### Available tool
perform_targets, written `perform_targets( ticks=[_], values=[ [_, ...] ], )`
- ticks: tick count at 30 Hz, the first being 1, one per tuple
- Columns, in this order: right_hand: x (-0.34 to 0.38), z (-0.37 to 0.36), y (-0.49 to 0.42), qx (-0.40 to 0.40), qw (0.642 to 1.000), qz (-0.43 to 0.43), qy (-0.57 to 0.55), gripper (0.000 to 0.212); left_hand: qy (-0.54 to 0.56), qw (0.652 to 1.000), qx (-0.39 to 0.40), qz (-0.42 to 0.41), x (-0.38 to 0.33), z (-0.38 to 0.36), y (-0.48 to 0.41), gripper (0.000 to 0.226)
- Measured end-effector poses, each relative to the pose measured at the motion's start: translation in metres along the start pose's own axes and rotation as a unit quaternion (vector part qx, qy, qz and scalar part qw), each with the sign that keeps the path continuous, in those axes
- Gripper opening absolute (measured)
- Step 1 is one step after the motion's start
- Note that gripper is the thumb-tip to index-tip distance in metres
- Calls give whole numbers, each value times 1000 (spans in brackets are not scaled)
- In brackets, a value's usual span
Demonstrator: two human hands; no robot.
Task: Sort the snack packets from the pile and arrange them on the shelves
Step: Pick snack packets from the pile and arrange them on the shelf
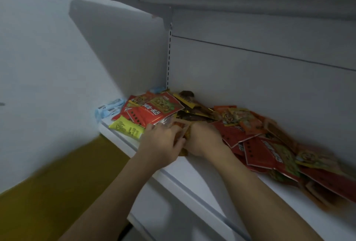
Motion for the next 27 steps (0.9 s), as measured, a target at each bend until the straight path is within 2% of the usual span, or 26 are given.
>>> perform_targets(
  ticks=[3,7,9,11,13,15,22,25,27],
  values=[
    [1,19,-5,-34,999,-30,20,19,32,999,3,-12,9,0,-10,35],
    [-13,45,0,-88,990,-98,42,21,62,997,-17,-48,9,-2,-15,35],
    [-27,53,4,-97,984,-148,30,17,76,995,-22,-63,5,-3,-18,33],
    [-40,58,10,-116,978,-172,7,22,88,993,-21,-74,2,-6,-21,32],
    [-50,60,19,-139,975,-165,-48,37,100,991,-19,-84,-4,-7,-23,35],
    [-62,62,30,-172,962,-163,-136,42,101,990,-18,-99,-12,-5,-24,38],
    [-90,54,68,-263,883,-188,-341,15,152,980,11,-130,-38,-2,-24,41],
    [-94,44,75,-270,846,-199,-414,15,247,956,84,-135,-51,-10,-20,53],
    [-91,39,75,-263,825,-191,-462,18,323,933,103,-124,-56,-9,-21,59]
  ],
)
Point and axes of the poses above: each hand's wrist, its own y-axis away from the middle knuckle, its own z-axis out of the back of the hand, x = y × z, the point moved 9 cm from there along -y, towards the middle knuckle, and after that the axes turned 8 degrees about -y, right-handed, at the moved point
